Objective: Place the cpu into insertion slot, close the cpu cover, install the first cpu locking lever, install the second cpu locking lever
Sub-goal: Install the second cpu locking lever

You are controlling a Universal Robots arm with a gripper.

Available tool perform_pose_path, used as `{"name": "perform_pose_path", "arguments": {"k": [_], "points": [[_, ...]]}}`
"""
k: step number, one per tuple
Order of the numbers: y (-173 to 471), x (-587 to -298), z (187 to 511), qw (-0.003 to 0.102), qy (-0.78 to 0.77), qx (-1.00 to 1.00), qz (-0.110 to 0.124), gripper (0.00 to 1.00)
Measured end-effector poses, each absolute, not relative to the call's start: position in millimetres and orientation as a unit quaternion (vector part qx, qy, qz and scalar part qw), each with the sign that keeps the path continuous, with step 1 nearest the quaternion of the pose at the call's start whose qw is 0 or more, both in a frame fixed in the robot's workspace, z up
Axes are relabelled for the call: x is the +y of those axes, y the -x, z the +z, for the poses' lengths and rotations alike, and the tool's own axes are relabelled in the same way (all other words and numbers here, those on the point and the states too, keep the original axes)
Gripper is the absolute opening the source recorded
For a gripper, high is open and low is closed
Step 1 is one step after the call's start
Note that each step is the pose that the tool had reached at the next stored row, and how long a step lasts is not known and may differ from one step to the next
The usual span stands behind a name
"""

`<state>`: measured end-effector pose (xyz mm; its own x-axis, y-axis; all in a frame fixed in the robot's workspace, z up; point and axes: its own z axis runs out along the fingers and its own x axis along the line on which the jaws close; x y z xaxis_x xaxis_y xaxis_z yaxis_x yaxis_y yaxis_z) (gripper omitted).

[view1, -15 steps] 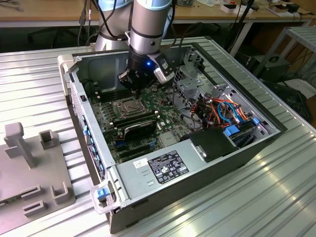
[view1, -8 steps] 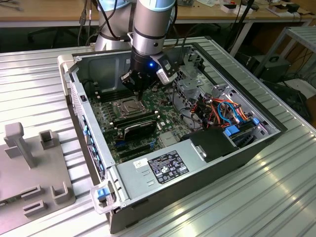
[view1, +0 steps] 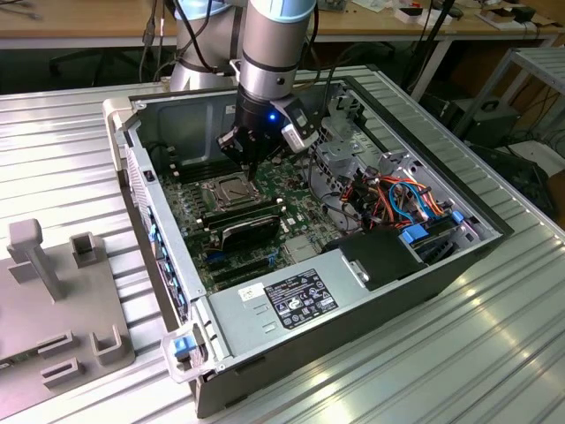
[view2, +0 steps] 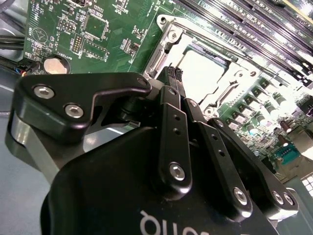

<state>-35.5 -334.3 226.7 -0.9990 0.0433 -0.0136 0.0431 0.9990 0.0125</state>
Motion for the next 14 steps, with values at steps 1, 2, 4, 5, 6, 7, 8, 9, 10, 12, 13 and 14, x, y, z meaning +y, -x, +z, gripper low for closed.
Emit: {"name": "perform_pose_path", "arguments": {"k": [1,2,4,5,6,7,8,9,10,12,13,14], "points": [[35.5,-334.3,226.6,0.007,-0.022,1.000,0.006,0.11],[35.5,-334.3,226.6,0.007,-0.022,1.000,0.006,0.11],[35.4,-334.3,224.4,0.007,-0.022,1.000,0.006,0.11],[35.5,-334.3,224.3,0.007,-0.022,1.000,0.006,0.11],[35.5,-334.3,224.1,0.007,-0.022,1.000,0.006,0.11],[35.5,-334.3,224.0,0.007,-0.022,1.000,0.006,0.11],[35.5,-334.3,223.9,0.007,-0.022,1.000,0.006,0.11],[35.5,-334.3,223.8,0.007,-0.022,1.000,0.006,0.11],[35.5,-334.3,223.7,0.007,-0.022,1.000,0.006,0.11],[35.2,-334.4,223.6,0.007,-0.022,1.000,0.006,0.11],[34.8,-334.4,223.4,0.007,-0.022,1.000,0.006,0.11],[34.3,-334.4,222.9,0.007,-0.022,1.000,0.006,0.11]]}}
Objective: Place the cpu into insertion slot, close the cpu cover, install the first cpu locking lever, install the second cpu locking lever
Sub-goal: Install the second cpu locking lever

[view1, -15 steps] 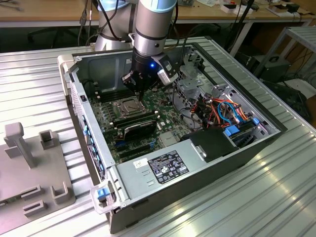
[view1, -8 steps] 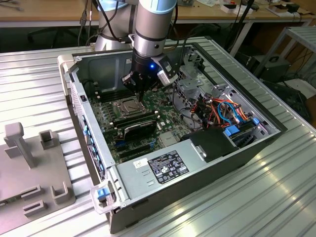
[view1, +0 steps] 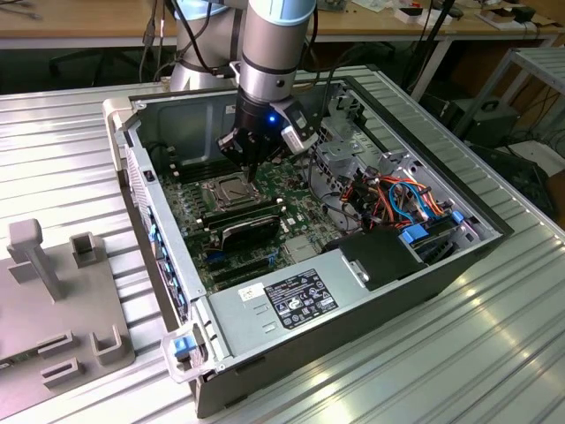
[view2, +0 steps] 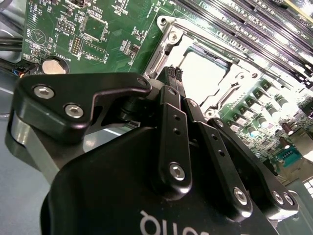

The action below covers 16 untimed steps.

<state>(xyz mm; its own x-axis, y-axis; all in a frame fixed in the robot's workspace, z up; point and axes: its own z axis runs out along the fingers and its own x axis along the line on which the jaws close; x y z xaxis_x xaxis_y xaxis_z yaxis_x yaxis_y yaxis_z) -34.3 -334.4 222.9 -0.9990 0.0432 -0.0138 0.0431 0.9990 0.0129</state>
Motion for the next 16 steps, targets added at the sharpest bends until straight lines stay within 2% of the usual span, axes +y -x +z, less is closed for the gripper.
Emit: {"name": "perform_pose_path", "arguments": {"k": [13,14,16], "points": [[27,-350,221,0.007,-0.022,1.000,0.005,0.11],[26,-366,221,0.007,-0.022,1.000,0.003,0.11],[35,-372,218,0.006,-0.022,1.000,0.003,0.11]]}}
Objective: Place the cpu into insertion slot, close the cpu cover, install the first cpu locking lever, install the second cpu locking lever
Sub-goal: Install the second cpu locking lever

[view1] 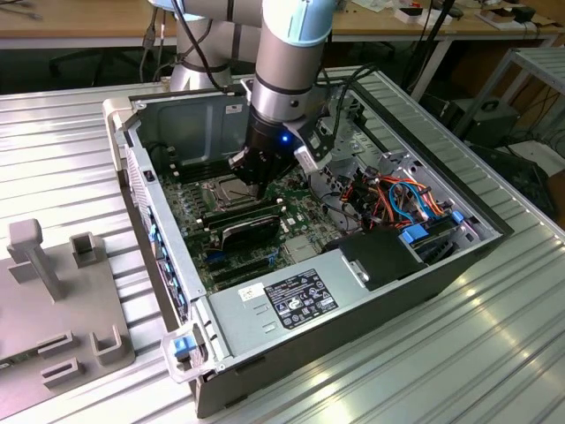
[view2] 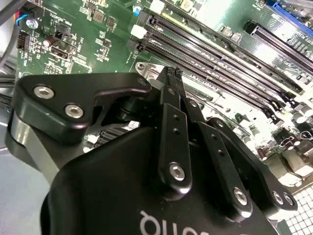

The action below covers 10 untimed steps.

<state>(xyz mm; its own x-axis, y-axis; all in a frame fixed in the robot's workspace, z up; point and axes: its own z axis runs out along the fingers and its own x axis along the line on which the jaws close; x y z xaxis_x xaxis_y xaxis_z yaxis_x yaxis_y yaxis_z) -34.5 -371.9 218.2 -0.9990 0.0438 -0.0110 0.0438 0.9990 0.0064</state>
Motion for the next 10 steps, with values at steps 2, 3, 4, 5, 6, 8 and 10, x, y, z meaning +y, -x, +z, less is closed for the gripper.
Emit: {"name": "perform_pose_path", "arguments": {"k": [2,3,4,5,6,8,10], "points": [[35.7,-371.9,217.8,0.006,-0.022,1.000,0.003,0.11],[36.6,-371.9,217.6,0.006,-0.022,1.000,0.003,0.11],[37.3,-371.9,217.4,0.006,-0.022,1.000,0.003,0.11],[38.2,-371.9,217.1,0.006,-0.022,1.000,0.003,0.11],[38.9,-371.9,216.9,0.006,-0.022,1.000,0.003,0.11],[40.5,-371.9,216.4,0.005,-0.022,1.000,0.003,0.11],[42.0,-371.9,215.9,0.006,-0.022,1.000,0.003,0.11]]}}
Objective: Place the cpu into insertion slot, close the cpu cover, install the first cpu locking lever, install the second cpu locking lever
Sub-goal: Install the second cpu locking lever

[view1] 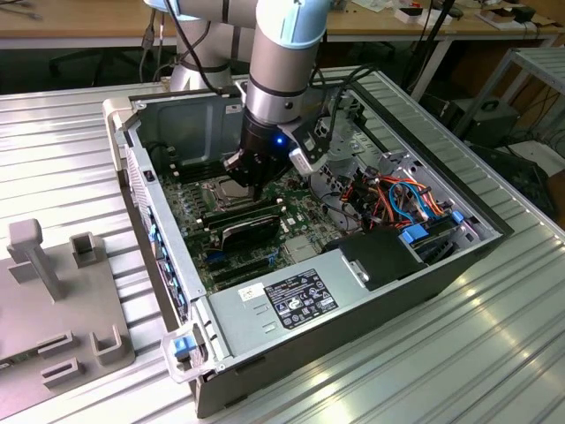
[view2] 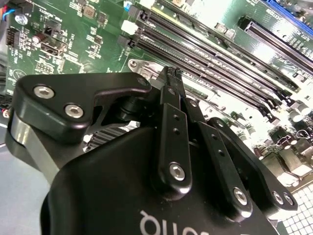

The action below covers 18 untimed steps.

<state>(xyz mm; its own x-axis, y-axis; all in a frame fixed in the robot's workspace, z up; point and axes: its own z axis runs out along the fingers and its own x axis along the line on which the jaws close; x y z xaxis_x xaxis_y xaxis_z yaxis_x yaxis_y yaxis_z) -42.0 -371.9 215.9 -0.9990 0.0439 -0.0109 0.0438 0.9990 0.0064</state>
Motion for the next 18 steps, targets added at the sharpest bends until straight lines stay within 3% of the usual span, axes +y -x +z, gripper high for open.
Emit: {"name": "perform_pose_path", "arguments": {"k": [18], "points": [[58,-372,213,0.006,-0.022,1.000,0.003,0.11]]}}
